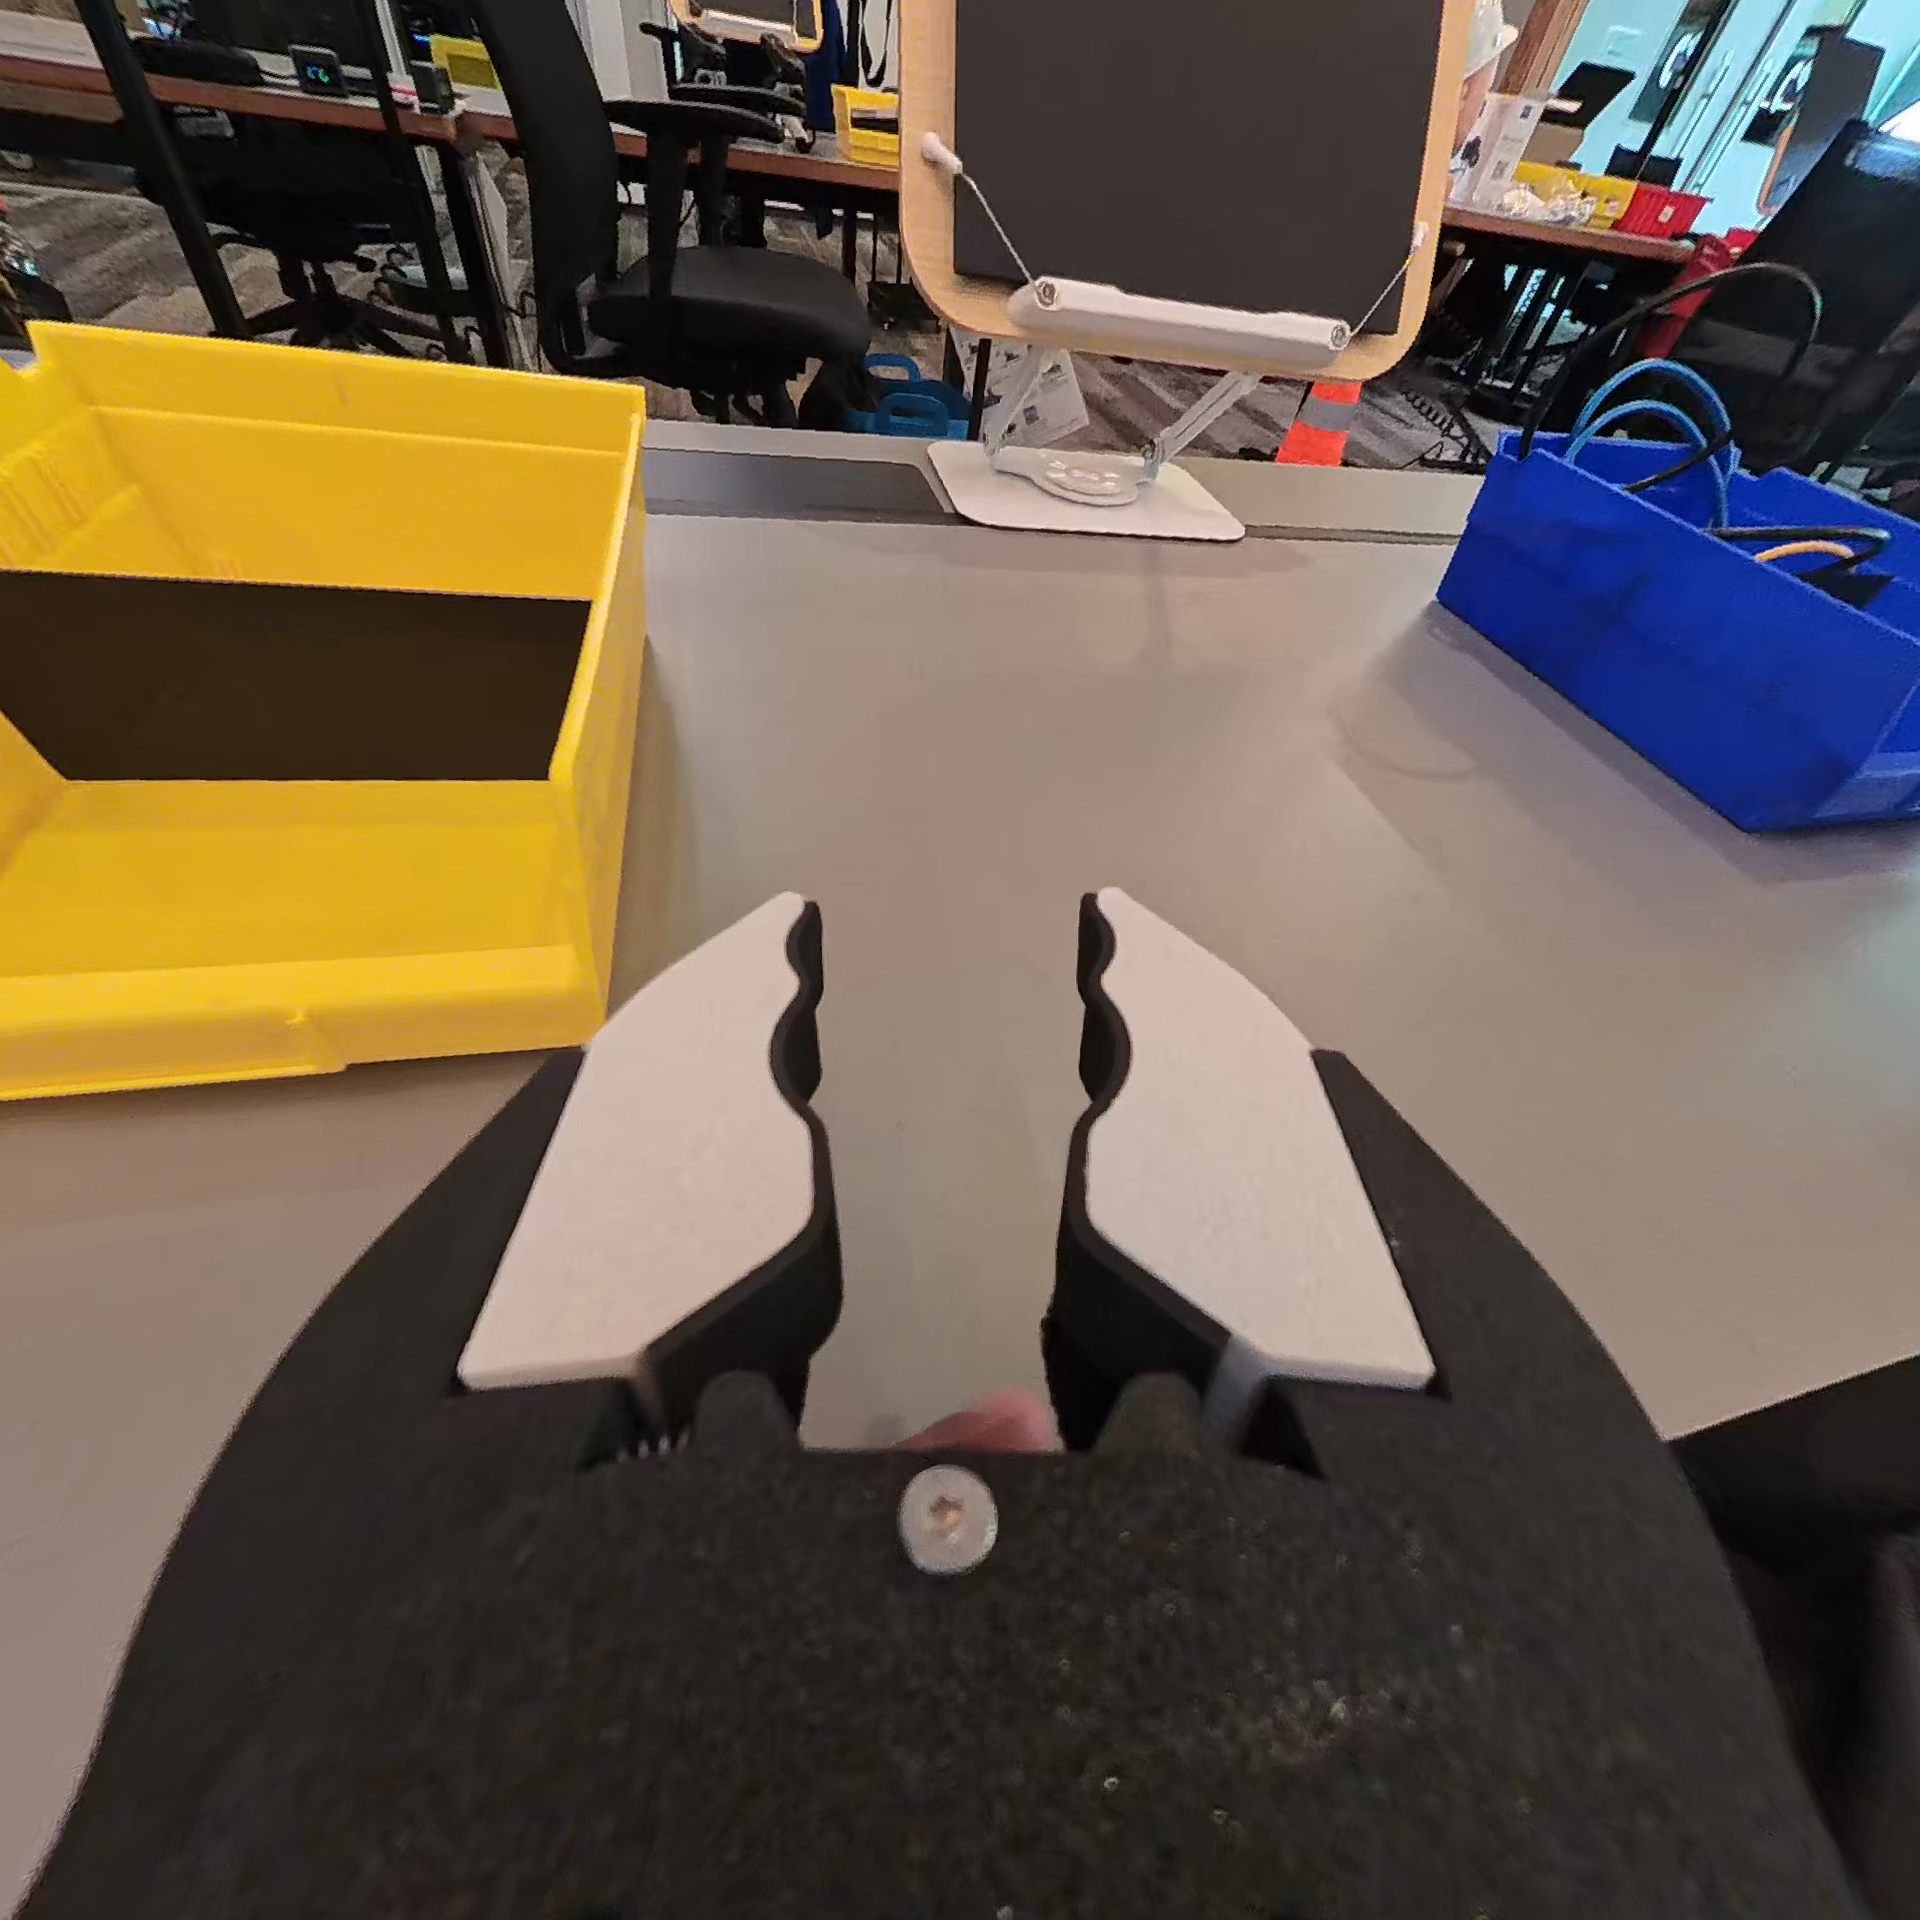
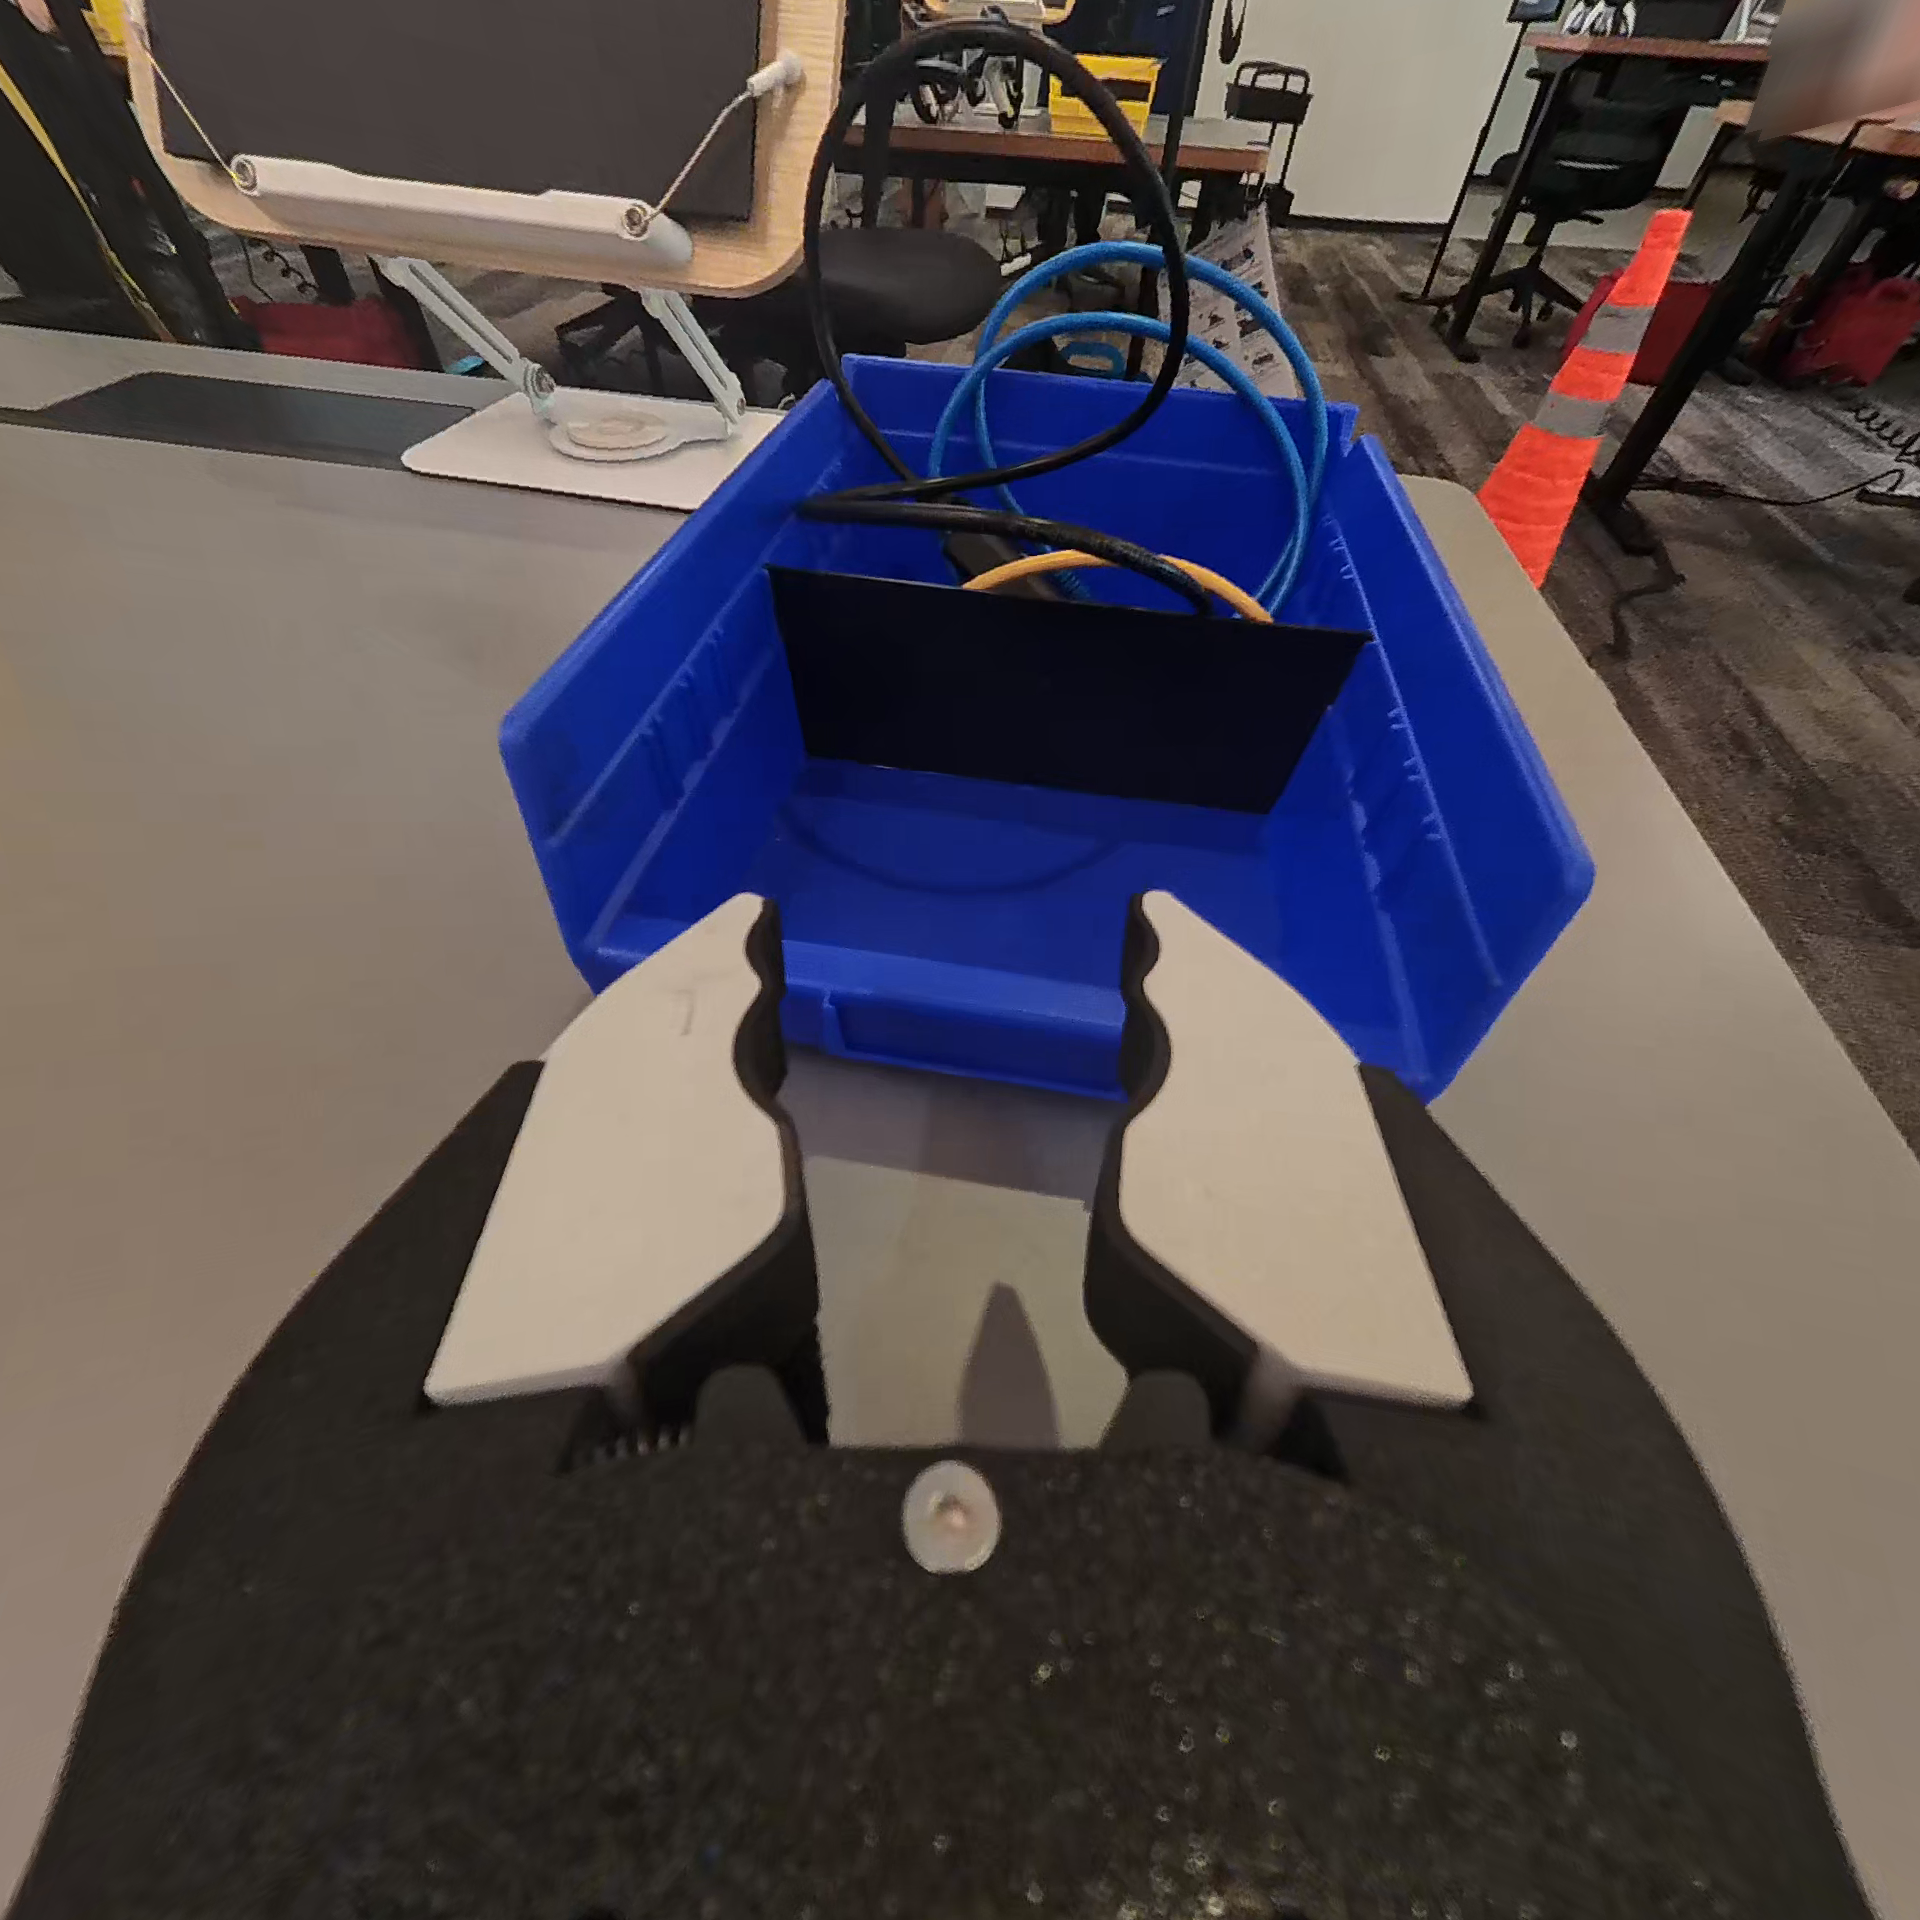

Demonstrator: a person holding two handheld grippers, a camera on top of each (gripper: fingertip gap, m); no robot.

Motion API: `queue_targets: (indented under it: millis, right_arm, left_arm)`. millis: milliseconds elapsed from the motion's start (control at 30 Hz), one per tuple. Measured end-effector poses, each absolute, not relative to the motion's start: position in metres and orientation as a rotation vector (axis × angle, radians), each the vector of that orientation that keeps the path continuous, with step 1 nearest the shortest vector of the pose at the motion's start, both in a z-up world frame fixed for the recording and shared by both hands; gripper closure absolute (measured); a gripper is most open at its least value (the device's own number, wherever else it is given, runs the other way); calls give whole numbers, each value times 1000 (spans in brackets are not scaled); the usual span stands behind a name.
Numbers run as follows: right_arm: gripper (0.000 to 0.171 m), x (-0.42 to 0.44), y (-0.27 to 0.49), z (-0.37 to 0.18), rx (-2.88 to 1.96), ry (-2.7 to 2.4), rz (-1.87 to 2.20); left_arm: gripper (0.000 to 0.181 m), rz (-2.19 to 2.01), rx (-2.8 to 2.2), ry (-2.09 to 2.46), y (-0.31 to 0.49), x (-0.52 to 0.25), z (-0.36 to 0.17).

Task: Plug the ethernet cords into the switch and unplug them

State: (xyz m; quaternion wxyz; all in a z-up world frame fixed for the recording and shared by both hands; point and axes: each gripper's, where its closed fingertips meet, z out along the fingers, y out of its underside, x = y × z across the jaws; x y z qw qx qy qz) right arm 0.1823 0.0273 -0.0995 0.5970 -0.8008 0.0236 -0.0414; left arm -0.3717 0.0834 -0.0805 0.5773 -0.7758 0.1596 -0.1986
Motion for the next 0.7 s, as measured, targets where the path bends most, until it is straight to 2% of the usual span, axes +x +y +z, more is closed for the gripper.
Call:
queue_targets:
  millis: [433,567,633,667,700]
  right_arm:
    - [107,180,31,-100,-1863,25,-105]
    - [100,104,51,-99,-1840,-160,141]
    - [83,75,70,-107,-1877,-190,214]
    - [83,70,80,-111,-1898,-193,201]
    - [91,65,86,-113,-1906,-214,196]
  left_arm:
    - [135,-476,-1888,433,81,-356,-96]
    - [133,-550,-1885,474,75,-336,-94]
    - [126,-602,-1859,522,71,-312,-91]
    - [122,-635,-1846,547,68,-295,-90]
    - [116,-668,-1835,585,65,-274,-89]
